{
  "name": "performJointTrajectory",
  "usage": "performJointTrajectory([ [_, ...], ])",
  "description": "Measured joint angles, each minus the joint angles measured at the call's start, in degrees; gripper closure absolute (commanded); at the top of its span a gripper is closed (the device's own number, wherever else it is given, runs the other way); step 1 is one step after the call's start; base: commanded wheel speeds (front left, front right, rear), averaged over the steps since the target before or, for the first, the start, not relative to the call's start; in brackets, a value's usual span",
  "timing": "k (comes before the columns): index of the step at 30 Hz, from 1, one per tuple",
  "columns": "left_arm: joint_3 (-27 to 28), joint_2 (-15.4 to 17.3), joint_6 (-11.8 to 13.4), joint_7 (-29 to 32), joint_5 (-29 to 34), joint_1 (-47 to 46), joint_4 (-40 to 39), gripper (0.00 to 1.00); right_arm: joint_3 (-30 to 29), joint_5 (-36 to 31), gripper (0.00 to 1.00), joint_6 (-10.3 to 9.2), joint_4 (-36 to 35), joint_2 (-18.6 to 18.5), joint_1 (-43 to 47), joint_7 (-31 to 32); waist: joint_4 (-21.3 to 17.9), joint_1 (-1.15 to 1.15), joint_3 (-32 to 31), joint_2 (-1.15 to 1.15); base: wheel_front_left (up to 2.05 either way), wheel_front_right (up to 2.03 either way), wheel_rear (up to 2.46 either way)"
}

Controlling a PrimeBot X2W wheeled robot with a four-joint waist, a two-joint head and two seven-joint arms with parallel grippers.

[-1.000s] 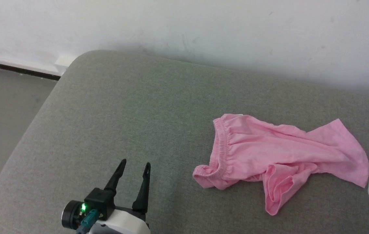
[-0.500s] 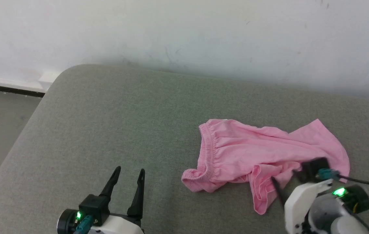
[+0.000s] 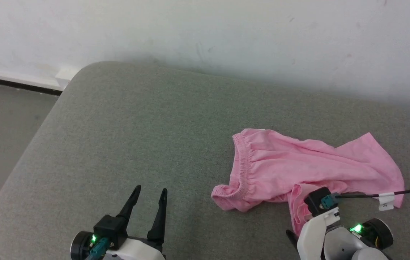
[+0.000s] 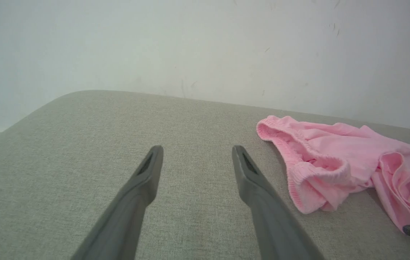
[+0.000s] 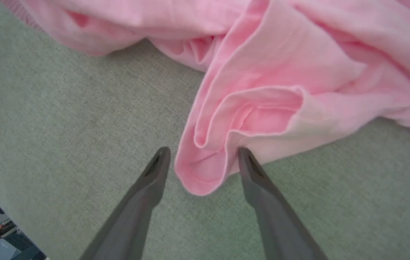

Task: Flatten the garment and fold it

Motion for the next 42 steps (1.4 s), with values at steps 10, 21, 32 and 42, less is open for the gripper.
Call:
performJointTrajectory([
  [10,0.7,-0.2,-0.1,0.0,0.1,-0.1,0.2,0.00,-2.0,-2.8,1.00,0.00,5.9,2.2,-1.6,-0.9,2.0,0.00,1.6,0.00,0.00,0.00,0.00],
  [21,1.9,-0.5,-0.5,0.0,0.6,0.5,1.2,0.00,-7.4,11.0,1.00,0.01,-8.2,-0.5,3.3,4.3,-2.5,0.00,-0.4,0.00,0.00,0.00,0.00],
  [32,1.1,-0.7,-0.9,0.0,0.6,0.7,1.1,0.00,-31.2,17.9,1.00,0.00,-20.8,-0.8,8.4,16.7,-7.5,0.00,-2.6,0.00,0.00,0.00,0.00],
  [42,0.1,-0.8,-1.0,0.0,0.6,0.5,1.3,0.00,-40.9,0.3,0.00,-0.01,0.8,-4.0,3.3,0.1,-4.7,0.01,-1.3,0.00,0.00,0.00,0.00],
])
